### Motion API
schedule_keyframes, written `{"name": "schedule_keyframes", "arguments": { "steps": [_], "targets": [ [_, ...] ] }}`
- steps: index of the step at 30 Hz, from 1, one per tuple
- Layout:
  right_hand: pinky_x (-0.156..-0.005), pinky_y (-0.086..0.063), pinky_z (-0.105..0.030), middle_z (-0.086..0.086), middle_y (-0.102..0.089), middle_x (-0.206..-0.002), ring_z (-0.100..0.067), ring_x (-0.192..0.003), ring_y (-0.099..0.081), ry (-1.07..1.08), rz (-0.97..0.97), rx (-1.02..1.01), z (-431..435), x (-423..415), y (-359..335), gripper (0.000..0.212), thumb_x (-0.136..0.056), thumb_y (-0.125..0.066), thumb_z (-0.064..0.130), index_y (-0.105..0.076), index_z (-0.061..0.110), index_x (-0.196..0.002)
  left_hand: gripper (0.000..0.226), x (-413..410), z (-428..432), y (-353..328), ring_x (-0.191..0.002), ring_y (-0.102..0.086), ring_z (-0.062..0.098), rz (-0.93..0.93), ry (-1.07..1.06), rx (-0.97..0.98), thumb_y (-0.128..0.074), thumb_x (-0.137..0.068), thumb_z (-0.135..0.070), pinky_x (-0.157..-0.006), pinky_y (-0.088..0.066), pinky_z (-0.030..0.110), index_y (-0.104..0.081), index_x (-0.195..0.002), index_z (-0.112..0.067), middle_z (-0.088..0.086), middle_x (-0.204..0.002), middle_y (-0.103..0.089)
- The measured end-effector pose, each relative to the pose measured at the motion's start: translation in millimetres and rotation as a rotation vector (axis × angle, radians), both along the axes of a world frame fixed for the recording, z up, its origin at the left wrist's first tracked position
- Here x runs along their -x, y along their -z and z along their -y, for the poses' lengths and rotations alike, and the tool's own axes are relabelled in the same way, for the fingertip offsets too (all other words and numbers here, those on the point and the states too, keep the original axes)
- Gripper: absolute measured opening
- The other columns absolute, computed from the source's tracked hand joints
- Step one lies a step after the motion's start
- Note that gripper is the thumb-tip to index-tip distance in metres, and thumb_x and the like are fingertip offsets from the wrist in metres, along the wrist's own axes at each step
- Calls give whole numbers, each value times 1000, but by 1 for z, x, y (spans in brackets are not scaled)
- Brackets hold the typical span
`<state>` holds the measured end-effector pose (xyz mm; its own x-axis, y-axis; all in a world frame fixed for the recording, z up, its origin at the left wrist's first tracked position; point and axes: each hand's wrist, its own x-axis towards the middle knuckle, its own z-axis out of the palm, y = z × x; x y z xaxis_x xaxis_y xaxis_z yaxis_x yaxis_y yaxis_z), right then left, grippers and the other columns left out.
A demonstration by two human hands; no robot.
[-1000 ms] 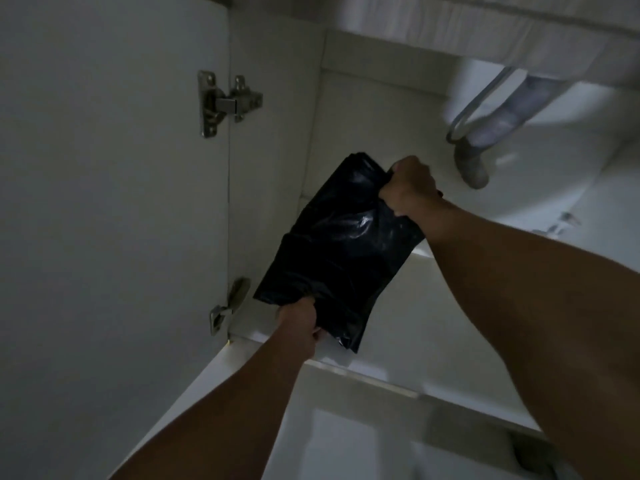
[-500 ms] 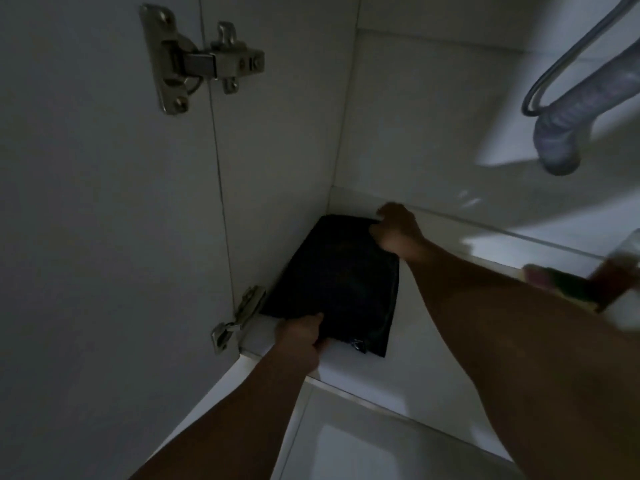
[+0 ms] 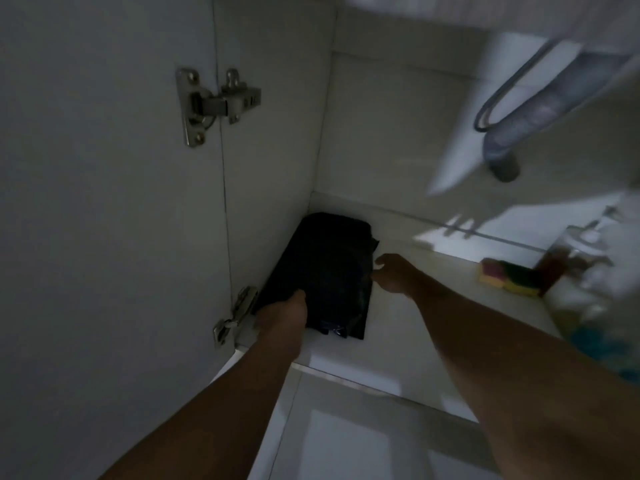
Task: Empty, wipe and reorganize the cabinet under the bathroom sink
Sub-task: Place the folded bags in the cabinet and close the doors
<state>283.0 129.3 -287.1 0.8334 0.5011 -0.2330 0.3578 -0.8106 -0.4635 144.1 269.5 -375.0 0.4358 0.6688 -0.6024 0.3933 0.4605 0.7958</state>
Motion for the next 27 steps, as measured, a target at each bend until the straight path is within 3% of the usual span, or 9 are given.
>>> {"name": "schedule_keyframes", "arguments": {
  "steps": [2, 6, 9, 14, 17, 23, 27],
  "targets": [
    [-105, -38, -31, -12, -40, -149, -29, -132, -45, 76, 68, 36, 36, 15, -24, 54, -96, -52, 26, -40, 7, -145, 126, 4, 15, -21, -125, -50, 35, -39, 62, -129, -63, -50, -74, -106, -44, 48, -32, -150, -5, 16, -146, -45],
    [-102, -43, -31, -8, -46, -145, -25, -126, -51, 233, 200, 56, 124, 55, -67, 55, -92, -54, 31, -41, 17, -144, 91, 17, 76, -107, -131, -41, 36, 0, 372, -508, -61, -82, -58, -107, -40, 49, -28, -147, -4, 18, -147, -37],
    [-98, -40, -25, -10, -48, -143, -25, -125, -52, 339, 334, 3, 199, 96, -97, 50, -92, -57, 29, -48, 15, -140, 81, 13, 137, -153, -132, -42, 32, 95, 665, -717, -58, -84, -57, -107, -41, 46, -32, -148, -13, 12, -148, -39],
    [-97, -40, -32, -14, -53, -128, -28, -118, -52, 596, 564, 8, 350, 179, -155, 41, -95, -56, 30, -54, 10, -129, 53, 21, 278, -238, -114, -59, 29, 332, 999, -937, -65, -82, -52, -96, -49, 39, -57, -121, -18, 7, -125, -62],
    [-94, -43, -37, -12, -53, -126, -28, -120, -49, 710, 719, 103, 428, 224, -191, 38, -96, -51, 34, -56, 12, -127, 52, 29, 360, -278, -120, -56, 27, 458, 1169, -1061, -64, -85, -51, -96, -44, 35, -57, -125, -18, 5, -125, -63],
    [-87, -46, -42, -8, -59, -115, -28, -114, -50, 895, 1004, 281, 533, 309, -253, 31, -94, -54, 32, -62, 15, -118, 56, 55, 498, -332, -117, -56, 25, 780, 1361, -1250, -61, -89, -52, -94, -48, 35, -54, -131, -16, 7, -132, -57],
    [-77, -44, -42, -7, -59, -109, -30, -105, -51, 974, 1143, 409, 575, 347, -278, 25, -91, -57, 28, -65, 17, -112, 50, 74, 562, -363, -118, -53, 24, 960, 1375, -1350, -58, -93, -48, -95, -47, 38, -52, -131, -17, 6, -132, -53]
  ]
}}
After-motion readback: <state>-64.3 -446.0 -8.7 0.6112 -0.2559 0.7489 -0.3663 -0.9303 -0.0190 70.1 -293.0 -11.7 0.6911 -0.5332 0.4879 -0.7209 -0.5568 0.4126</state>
